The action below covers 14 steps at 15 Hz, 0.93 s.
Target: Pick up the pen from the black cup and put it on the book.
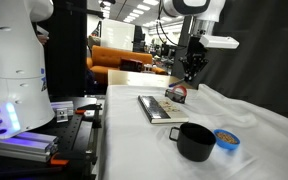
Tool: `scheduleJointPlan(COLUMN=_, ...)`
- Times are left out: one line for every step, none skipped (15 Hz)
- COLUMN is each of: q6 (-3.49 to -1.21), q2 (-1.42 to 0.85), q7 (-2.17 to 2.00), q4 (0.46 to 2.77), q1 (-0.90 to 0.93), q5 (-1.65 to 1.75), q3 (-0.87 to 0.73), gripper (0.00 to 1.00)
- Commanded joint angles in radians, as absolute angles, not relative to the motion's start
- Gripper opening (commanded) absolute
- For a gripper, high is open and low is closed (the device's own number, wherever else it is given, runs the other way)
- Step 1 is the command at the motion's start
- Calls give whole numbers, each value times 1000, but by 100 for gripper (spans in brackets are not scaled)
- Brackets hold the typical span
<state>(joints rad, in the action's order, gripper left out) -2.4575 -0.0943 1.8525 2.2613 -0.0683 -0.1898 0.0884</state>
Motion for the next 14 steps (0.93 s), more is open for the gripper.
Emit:
scheduleJointPlan(q6=-2436, q2=-49, q7=1880, q4=2297, q1=-57, q5=-234, q3=73, gripper=4)
scheduleJointPlan(q6=-2431, q2=-42, q7=1871, q4=2303, q1=-55, q5=-251, q3=73, gripper=4)
scheduleJointPlan(q6=-2426, q2=-37, q7=1867, q4=2308, q1=-54, q5=-262, q3=71, gripper=4)
scheduleJointPlan(q6=-2420, q2=-31, q7=1868, q4=2313, q1=-52, q5=-274, q3=70, gripper=4)
scheduleJointPlan(q6=-2415, q2=-24, q7=1869, q4=2319, q1=-50, q5=-282, q3=69, gripper=4)
scheduleJointPlan(q6=-2408, q2=-18, q7=1871, q4=2323, q1=-47, q5=-287, q3=68, gripper=4)
scheduleJointPlan(q6=-2406, q2=-12, q7=1870, q4=2330, q1=-42, q5=-285, q3=69, gripper=4)
scheduleJointPlan(q6=-2403, q2=-8, q7=1872, q4=2334, q1=-38, q5=-287, q3=68, gripper=4)
scheduleJointPlan(q6=-2401, q2=-4, q7=1874, q4=2338, q1=-33, q5=-290, q3=68, gripper=4)
scheduleJointPlan(q6=-2400, q2=1, q7=1875, q4=2344, q1=-28, q5=-292, q3=68, gripper=4)
scheduleJointPlan(q6=-2395, q2=2, q7=1877, q4=2344, q1=-23, q5=-297, q3=68, gripper=4)
scheduleJointPlan(q6=-2395, q2=5, q7=1877, q4=2347, q1=-18, q5=-301, q3=69, gripper=4)
scheduleJointPlan(q6=-2393, q2=6, q7=1877, q4=2348, q1=-14, q5=-306, q3=69, gripper=4)
scheduleJointPlan(q6=-2391, q2=6, q7=1877, q4=2349, q1=-9, q5=-311, q3=70, gripper=4)
